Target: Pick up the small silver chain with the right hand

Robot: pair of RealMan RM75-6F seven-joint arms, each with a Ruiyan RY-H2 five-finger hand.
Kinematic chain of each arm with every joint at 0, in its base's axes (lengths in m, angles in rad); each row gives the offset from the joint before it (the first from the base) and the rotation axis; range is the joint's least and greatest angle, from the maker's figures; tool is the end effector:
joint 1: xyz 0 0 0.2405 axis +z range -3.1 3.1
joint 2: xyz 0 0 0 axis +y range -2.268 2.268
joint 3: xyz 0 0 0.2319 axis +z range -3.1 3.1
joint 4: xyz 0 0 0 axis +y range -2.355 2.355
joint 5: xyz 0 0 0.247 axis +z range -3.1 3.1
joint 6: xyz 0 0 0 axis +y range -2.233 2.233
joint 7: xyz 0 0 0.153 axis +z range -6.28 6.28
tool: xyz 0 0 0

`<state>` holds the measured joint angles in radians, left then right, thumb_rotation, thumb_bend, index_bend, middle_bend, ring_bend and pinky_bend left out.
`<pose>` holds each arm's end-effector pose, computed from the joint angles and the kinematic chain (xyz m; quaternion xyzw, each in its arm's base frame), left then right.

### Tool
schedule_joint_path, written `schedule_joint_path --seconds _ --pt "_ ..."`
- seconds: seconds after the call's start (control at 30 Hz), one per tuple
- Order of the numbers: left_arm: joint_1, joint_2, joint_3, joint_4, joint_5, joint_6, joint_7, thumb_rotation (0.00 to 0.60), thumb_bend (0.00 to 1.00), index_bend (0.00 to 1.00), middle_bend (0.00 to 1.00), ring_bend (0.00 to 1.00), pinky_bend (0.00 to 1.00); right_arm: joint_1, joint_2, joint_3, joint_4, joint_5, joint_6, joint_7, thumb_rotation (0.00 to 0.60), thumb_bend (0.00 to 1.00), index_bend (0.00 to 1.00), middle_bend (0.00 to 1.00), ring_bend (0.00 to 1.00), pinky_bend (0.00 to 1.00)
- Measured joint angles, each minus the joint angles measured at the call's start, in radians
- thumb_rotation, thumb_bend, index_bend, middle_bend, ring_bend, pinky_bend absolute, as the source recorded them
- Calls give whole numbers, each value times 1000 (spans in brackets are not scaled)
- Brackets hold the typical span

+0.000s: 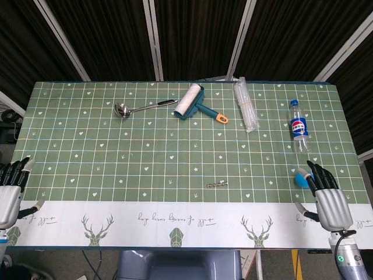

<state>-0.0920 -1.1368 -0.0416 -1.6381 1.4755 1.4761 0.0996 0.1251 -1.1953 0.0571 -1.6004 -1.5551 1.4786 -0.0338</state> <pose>-0.2987 0.1906 0.1051 -0.6035 -0.3797 -0.3655 0.5983 -0.2800 -0.2035 0.0892 0.6128 -0.3723 0.4196 0.5566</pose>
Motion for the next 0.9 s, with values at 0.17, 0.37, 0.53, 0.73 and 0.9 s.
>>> schedule_joint_path --seconds 0.17,0.37,0.53,0.73,0.9 --pt "0 0 0 -1 0 0 -1 600 153 0 0 0 0 1 1 0 -3 2 -3 1 600 120 121 0 0 104" --pt "0 -1 -1 2 -2 0 0 600 153 0 0 0 0 3 3 -3 -12 4 -14 -1 600 121 122 0 0 104" --pt "-1 -2 -3 5 -2 0 -2 600 152 0 0 0 0 11 3 -3 -33 10 -32 -9 600 121 142 0 0 104" --pt "-1 -2 -1 4 -2 -1 -3 600 153 0 0 0 0 38 -6 15 -77 34 -71 -24 600 120 168 0 0 103" --pt "-1 1 0 -4 -4 -5 -6 600 152 0 0 0 0 89 -28 39 -120 86 -154 -106 600 128 40 0 0 39"
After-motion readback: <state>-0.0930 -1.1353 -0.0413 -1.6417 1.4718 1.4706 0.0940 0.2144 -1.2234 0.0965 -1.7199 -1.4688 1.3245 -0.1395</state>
